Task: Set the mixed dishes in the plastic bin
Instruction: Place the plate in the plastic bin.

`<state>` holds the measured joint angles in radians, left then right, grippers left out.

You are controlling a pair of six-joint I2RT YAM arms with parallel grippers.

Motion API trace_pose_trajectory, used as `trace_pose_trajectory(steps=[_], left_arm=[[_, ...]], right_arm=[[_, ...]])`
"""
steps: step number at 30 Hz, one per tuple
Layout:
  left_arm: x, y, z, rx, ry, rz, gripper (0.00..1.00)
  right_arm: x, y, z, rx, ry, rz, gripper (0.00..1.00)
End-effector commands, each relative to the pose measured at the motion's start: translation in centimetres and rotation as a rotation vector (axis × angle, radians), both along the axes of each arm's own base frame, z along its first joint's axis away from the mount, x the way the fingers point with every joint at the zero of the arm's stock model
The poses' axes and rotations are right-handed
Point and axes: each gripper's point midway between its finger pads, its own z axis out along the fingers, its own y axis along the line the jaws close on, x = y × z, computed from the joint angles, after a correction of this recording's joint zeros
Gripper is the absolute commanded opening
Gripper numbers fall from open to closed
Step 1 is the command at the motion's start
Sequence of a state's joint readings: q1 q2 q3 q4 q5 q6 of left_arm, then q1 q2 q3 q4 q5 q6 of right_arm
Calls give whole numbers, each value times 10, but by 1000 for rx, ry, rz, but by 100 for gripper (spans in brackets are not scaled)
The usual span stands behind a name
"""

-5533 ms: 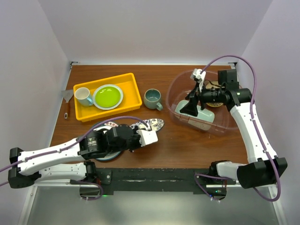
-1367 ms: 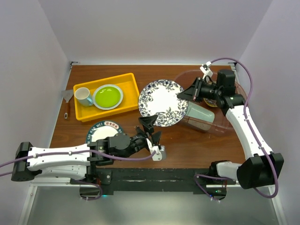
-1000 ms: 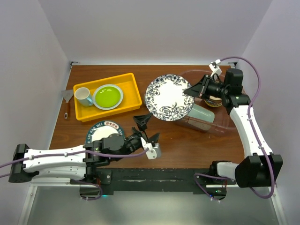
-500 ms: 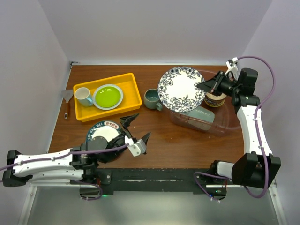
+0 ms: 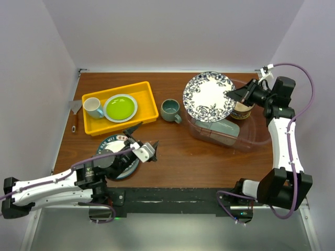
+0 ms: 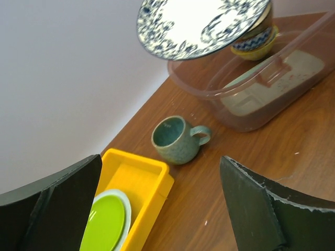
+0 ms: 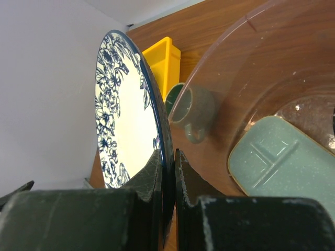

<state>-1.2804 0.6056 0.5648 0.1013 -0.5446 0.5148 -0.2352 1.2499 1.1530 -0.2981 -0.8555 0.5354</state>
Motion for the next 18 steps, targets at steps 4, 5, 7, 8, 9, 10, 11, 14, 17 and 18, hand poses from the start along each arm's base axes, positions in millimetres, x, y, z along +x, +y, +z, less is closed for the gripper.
trace_pose_trajectory(steps=[4, 5, 7, 8, 9, 10, 11, 14, 17, 18], left_arm=[[24, 23, -5, -122, 94, 106, 100], [27, 25, -5, -130, 104, 122, 100], [33, 31, -7, -147, 128, 161, 100], [36, 33, -10, -148, 138, 177, 100], [38, 35, -10, -163, 154, 192, 100], [42, 39, -11, -168, 161, 217, 100], [45, 40, -14, -164, 171, 229, 100], [52, 49, -20, -166, 196, 288, 100], [57, 57, -25, -169, 207, 329, 100], [58, 59, -27, -165, 211, 338, 100]], right_arm=[[6, -5, 33, -14, -142, 26, 0], [7, -6, 31, -18, -143, 23, 0], [9, -8, 31, -21, -144, 19, 0], [9, -8, 31, -23, -145, 18, 0], [10, -10, 30, -24, -144, 13, 0], [11, -10, 30, -26, -144, 14, 0], [11, -11, 30, -26, -144, 13, 0], [13, -14, 28, -29, -142, 8, 0], [15, -17, 27, -34, -146, 1, 0], [16, -17, 26, -34, -141, 0, 0]])
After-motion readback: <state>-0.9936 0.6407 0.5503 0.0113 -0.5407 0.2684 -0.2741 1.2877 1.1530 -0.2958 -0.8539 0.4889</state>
